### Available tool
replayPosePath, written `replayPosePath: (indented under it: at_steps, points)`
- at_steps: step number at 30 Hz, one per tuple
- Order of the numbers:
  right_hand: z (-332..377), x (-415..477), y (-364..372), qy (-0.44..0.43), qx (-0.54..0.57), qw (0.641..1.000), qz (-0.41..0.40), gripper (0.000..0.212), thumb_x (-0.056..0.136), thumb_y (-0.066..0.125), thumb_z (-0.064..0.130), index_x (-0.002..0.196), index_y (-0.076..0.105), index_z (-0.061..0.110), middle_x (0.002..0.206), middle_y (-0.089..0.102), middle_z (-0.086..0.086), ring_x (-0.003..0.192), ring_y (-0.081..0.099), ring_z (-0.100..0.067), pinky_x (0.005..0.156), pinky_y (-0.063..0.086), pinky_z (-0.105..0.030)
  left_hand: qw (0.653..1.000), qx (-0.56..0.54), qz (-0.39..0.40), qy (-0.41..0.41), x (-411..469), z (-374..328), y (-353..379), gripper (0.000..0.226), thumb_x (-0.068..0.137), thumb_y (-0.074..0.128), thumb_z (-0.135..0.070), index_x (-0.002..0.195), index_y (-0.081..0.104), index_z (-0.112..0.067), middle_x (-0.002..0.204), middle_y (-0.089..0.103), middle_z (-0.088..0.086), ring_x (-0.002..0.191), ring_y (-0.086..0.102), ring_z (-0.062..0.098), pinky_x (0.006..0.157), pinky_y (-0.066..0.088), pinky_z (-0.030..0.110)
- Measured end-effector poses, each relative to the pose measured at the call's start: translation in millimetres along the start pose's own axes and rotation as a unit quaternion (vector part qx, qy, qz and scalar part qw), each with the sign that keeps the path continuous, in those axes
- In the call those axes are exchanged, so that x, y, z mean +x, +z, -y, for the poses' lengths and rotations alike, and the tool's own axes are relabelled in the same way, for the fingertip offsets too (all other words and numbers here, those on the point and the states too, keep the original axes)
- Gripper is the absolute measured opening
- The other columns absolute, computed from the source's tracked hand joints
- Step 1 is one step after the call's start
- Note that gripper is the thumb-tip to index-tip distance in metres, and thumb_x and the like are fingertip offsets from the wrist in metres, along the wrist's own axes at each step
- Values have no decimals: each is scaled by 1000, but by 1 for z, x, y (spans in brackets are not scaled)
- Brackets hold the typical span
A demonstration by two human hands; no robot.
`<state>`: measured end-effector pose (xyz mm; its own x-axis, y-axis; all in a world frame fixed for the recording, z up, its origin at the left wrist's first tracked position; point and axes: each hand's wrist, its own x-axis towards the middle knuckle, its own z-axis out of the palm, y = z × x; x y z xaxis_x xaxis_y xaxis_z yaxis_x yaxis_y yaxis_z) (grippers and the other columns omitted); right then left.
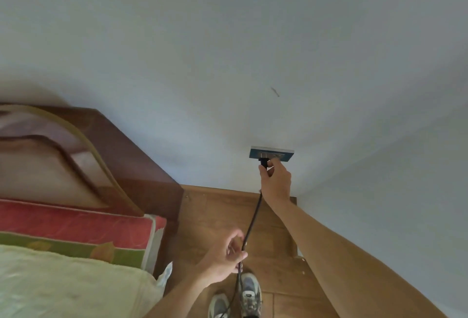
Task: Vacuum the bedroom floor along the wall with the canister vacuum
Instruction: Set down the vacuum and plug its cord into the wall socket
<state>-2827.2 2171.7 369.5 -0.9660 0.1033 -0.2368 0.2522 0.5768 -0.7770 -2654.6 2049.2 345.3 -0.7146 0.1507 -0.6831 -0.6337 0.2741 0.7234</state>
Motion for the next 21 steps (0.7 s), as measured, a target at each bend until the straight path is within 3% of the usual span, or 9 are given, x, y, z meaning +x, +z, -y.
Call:
replayPosePath:
  at_steps: [2, 5, 9, 14, 21]
  points:
    - [-6, 7, 6, 4, -4, 1000, 3, 12, 98, 59, 19, 103, 58, 8, 71, 59, 1, 56, 58, -13, 56, 54, -30, 1000, -11, -2, -7, 7, 3, 2, 20, 93, 67, -15, 96, 55, -31, 88, 50, 4, 79, 60, 21, 78, 62, 48]
    - [-13, 12, 14, 1, -17, 1000, 7, 10, 99, 58, 18, 101, 57, 9, 74, 60, -1, 55, 52, -5, 50, 33, -12, 1000, -21, -1, -16, 16, 11, 4, 22, 93, 67, -15, 96, 55, -34, 87, 49, 2, 81, 60, 21, 77, 62, 47]
    - [-23, 13, 24, 5, 10, 1000, -3, 9, 99, 58, 19, 96, 55, 11, 68, 60, 0, 56, 55, -14, 56, 48, -29, 999, -28, 0, -17, 22, 20, 4, 29, 94, 65, -15, 87, 55, -41, 87, 49, 2, 81, 58, 20, 77, 62, 45]
    - [-27, 10, 28, -6, 26, 999, -31, 10, 99, 57, 17, 93, 55, 10, 65, 56, 4, 55, 50, -9, 53, 36, -18, 999, -31, 1, -18, 26, 21, 1, 34, 94, 66, -16, 83, 54, -45, 88, 49, 2, 80, 58, 19, 77, 63, 43]
    - [-28, 9, 31, -10, 38, 998, -48, 10, 99, 58, 19, 94, 56, 11, 68, 60, 1, 58, 55, -15, 58, 49, -31, 999, -33, -1, -16, 29, 22, 3, 25, 93, 66, -15, 92, 53, -36, 86, 46, -1, 79, 53, 15, 78, 62, 45]
